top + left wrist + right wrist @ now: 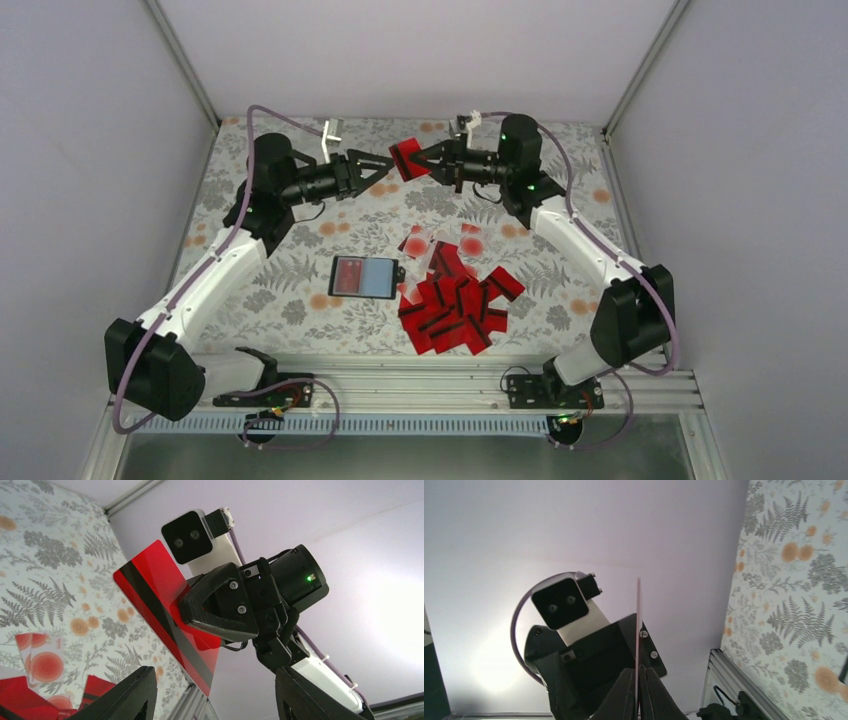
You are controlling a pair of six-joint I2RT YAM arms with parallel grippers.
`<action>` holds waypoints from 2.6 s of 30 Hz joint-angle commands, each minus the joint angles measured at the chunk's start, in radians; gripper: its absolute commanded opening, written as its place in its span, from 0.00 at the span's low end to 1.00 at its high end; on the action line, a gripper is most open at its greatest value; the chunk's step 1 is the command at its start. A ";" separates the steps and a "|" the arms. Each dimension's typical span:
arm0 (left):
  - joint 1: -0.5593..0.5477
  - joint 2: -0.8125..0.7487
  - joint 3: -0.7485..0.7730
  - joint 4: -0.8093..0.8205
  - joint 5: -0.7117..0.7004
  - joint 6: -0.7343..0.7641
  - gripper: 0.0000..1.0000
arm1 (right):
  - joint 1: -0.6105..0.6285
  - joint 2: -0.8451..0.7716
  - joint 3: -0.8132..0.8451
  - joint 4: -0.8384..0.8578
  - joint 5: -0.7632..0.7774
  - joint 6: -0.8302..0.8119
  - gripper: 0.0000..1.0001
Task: Put the credit cards into the card holder
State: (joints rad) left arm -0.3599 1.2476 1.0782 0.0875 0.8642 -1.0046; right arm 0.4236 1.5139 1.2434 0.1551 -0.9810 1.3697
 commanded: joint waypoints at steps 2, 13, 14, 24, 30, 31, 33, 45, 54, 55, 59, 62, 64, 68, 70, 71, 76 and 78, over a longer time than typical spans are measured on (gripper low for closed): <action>0.007 -0.036 -0.026 0.105 -0.048 -0.114 0.57 | 0.045 0.036 0.088 0.053 0.031 0.082 0.04; 0.007 -0.026 -0.071 0.246 -0.110 -0.249 0.44 | 0.095 0.070 0.112 0.096 0.060 0.114 0.04; 0.007 -0.027 -0.070 0.243 -0.114 -0.250 0.42 | 0.096 0.070 0.114 0.098 0.062 0.115 0.04; 0.007 -0.014 -0.046 0.153 -0.143 -0.246 0.21 | 0.103 0.078 0.113 0.111 0.063 0.113 0.04; 0.008 0.008 -0.016 0.141 -0.136 -0.241 0.06 | 0.107 0.078 0.108 0.116 0.063 0.112 0.04; 0.007 0.010 -0.010 0.129 -0.137 -0.236 0.03 | 0.107 0.079 0.107 0.116 0.064 0.110 0.04; 0.007 0.013 0.000 0.107 -0.141 -0.220 0.02 | 0.109 0.075 0.102 0.116 0.064 0.104 0.04; 0.140 -0.081 0.108 -0.488 -0.162 0.171 0.02 | 0.093 0.033 0.123 -0.477 0.204 -0.401 0.52; 0.323 -0.209 -0.087 -0.803 -0.197 0.497 0.02 | 0.148 0.025 -0.064 -0.632 0.278 -0.658 0.50; 0.326 -0.219 -0.111 -0.809 -0.211 0.515 0.02 | 0.179 0.049 -0.070 -0.663 0.285 -0.685 0.47; 0.327 -0.236 -0.185 -0.811 -0.258 0.548 0.03 | 0.298 0.101 -0.119 -0.660 0.304 -0.729 0.41; 0.328 -0.239 -0.221 -0.792 -0.258 0.547 0.02 | 0.387 0.173 -0.119 -0.630 0.313 -0.745 0.37; 0.328 -0.237 -0.232 -0.788 -0.268 0.557 0.02 | 0.438 0.236 -0.086 -0.646 0.347 -0.768 0.33; 0.328 -0.223 -0.241 -0.801 -0.308 0.596 0.02 | 0.518 0.352 -0.021 -0.681 0.411 -0.819 0.28; 0.328 -0.221 -0.251 -0.799 -0.313 0.604 0.02 | 0.539 0.392 -0.020 -0.671 0.422 -0.825 0.26; 0.328 -0.221 -0.256 -0.798 -0.310 0.603 0.03 | 0.542 0.407 -0.023 -0.665 0.433 -0.825 0.25; 0.328 -0.224 -0.268 -0.800 -0.304 0.601 0.02 | 0.540 0.452 -0.025 -0.661 0.525 -0.815 0.22; 0.327 -0.229 -0.270 -0.804 -0.304 0.602 0.02 | 0.528 0.462 -0.026 -0.653 0.540 -0.808 0.22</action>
State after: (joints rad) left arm -0.0387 1.0275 0.8131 -0.7147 0.5674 -0.4255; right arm 0.9615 1.9583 1.1950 -0.5045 -0.5339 0.5713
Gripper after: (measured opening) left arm 0.028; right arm 0.221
